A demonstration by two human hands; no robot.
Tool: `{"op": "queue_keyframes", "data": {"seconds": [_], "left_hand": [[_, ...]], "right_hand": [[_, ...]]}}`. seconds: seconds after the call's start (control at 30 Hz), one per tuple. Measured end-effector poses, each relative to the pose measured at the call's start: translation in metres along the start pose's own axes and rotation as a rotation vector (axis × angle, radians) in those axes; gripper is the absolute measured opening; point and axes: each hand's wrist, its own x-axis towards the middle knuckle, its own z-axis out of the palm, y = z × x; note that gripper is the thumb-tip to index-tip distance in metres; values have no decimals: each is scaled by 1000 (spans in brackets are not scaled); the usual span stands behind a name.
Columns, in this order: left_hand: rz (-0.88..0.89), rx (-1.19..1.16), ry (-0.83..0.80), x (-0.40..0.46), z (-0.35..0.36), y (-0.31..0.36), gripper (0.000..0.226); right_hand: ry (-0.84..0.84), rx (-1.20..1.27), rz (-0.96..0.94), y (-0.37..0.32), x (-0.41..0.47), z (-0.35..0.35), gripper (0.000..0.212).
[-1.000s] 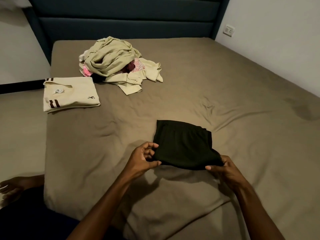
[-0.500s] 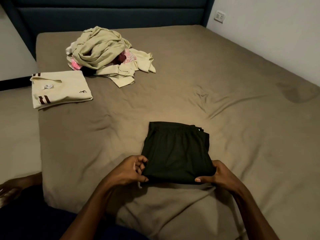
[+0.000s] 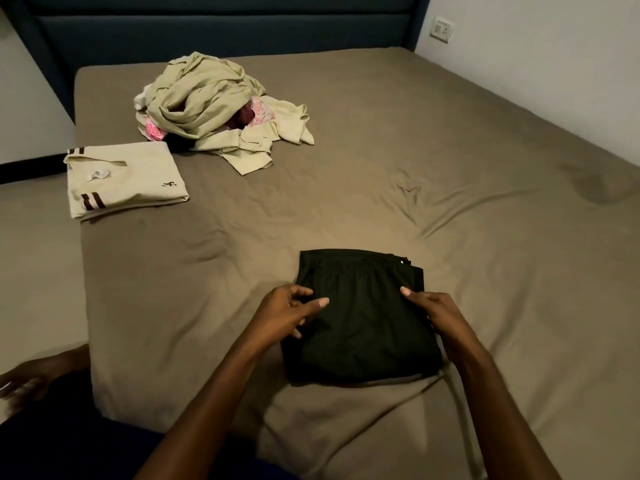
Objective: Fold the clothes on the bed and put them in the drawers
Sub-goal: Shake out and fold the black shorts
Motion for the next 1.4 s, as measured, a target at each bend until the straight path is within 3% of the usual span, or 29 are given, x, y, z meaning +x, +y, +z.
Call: {"op": "queue_keyframes", "data": {"seconds": [0.13, 0.27, 0.37, 0.53, 0.7, 0.77, 0.87, 0.93, 1.0, 1.1, 1.2, 1.4], "left_hand": [[6, 56, 17, 28, 15, 18, 55], [50, 41, 231, 51, 22, 19, 43], [131, -52, 271, 62, 19, 17, 27], [6, 25, 288, 70, 21, -2, 39], [116, 73, 417, 12, 16, -20, 36], [35, 170, 345, -14, 8, -31, 43], [-88, 326, 90, -40, -3, -48, 58], [-61, 490, -16, -48, -4, -56, 56], [8, 507, -17, -49, -3, -60, 44], [152, 342, 59, -47, -1, -62, 37], [165, 234, 94, -50, -8, -63, 27], [196, 349, 92, -52, -26, -65, 28]], "right_hand": [[29, -27, 38, -8, 21, 7, 38], [81, 47, -116, -12, 28, 13, 24], [129, 148, -192, -9, 38, 7, 20], [233, -208, -204, 18, 56, 9, 24], [425, -176, -343, 32, 7, -2, 9], [371, -46, -321, 47, -20, -8, 10], [223, 13, -268, 71, -62, -19, 6], [126, -55, -304, 78, -78, -25, 30], [79, -35, -338, 78, -79, -27, 39], [73, -3, -405, 81, -70, -27, 30], [70, -64, -437, 79, -66, -28, 28], [45, -357, -477, 77, -62, -52, 27]]}}
